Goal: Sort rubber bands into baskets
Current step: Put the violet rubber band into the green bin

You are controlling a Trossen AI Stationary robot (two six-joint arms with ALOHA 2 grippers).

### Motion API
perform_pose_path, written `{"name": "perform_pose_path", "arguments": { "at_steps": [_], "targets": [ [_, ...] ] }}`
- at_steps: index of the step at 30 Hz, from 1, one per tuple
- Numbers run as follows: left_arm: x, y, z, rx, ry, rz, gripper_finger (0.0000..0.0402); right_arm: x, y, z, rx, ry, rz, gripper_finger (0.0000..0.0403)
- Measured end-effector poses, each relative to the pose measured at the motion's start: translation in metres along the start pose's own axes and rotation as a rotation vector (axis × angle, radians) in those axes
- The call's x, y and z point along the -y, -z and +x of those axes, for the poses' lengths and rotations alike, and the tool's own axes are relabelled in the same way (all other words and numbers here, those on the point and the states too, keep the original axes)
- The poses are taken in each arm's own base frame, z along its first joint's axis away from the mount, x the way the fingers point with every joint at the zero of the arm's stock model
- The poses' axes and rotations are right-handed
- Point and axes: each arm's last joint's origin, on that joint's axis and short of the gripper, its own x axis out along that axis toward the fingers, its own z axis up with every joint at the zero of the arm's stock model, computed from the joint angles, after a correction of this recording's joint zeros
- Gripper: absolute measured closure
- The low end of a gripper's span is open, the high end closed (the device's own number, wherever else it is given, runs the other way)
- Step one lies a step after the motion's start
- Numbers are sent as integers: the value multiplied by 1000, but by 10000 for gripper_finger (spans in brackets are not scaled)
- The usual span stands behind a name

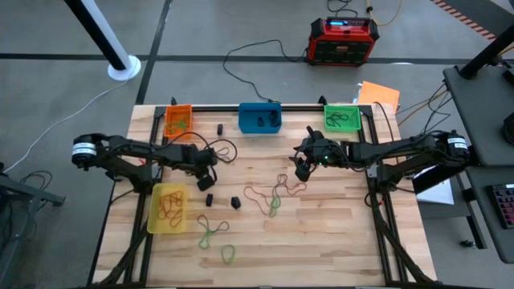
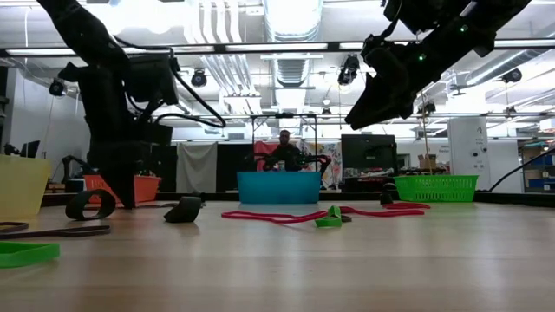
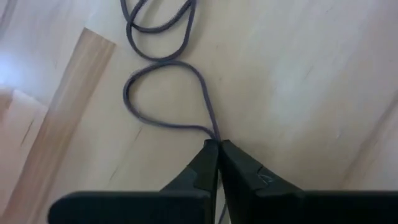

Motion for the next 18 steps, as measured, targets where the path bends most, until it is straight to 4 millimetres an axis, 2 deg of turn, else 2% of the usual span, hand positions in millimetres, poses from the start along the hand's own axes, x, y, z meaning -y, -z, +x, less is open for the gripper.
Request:
{"name": "perform_pose_path", "arguments": {
  "at_steps": [11,18],
  "targets": [
    [-1,-2,-47,254,121,4,401,0,1,1,24,-5,-13,220],
    [0,-12,-77,539,214,7,402,-6,-6,2,147,-38,-102,220]
  ]
}}
